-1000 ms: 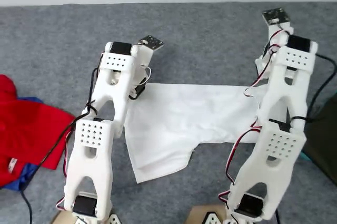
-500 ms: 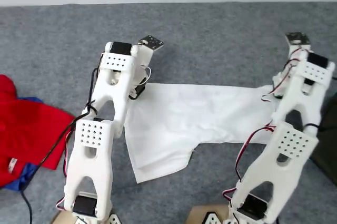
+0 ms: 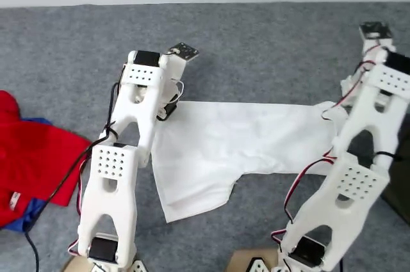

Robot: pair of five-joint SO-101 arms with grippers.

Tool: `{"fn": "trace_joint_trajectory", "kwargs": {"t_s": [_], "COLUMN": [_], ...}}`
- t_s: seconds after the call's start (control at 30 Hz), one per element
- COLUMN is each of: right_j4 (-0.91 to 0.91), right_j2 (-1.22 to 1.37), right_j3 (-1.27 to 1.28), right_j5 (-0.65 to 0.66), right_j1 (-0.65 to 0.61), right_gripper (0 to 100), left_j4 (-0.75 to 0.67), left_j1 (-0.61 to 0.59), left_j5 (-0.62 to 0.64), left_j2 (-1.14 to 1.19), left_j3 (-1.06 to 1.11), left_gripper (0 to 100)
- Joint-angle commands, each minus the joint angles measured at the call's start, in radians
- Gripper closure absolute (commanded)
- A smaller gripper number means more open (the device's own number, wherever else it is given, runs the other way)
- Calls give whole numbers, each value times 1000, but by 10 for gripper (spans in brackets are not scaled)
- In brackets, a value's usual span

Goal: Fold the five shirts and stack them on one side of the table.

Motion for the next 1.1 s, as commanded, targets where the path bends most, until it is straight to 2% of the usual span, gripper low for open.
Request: {"fn": "trace_joint_trajectory", "kwargs": {"t_s": [0.0, 0.17, 0.33, 0.6, 0.77, 0.93, 1.07], "right_j4": [61, 102, 91, 203, 302, 302, 302], "right_j2": [-116, -168, -139, -142, -208, -325, -456], "right_j3": [-35, -35, -35, -35, -29, 17, 167], "right_j5": [-15, -71, -69, -68, -2, 31, 158], "right_j1": [-41, -61, -68, -110, -151, -159, -196], "right_gripper": [854, 798, 799, 800, 801, 801, 801], "left_j4": [11, 32, 32, 34, 34, 34, 32], "left_j1": [-5, 20, 20, 9, -20, -98, -238], "left_j5": [12, 14, 14, 15, 15, 78, 160], "left_j2": [-86, -199, -281, -381, -531, -730, -891], "left_j3": [-47, -62, 7, 107, 223, 404, 533], "left_gripper": [994, 992, 931, 927, 927, 927, 928]}}
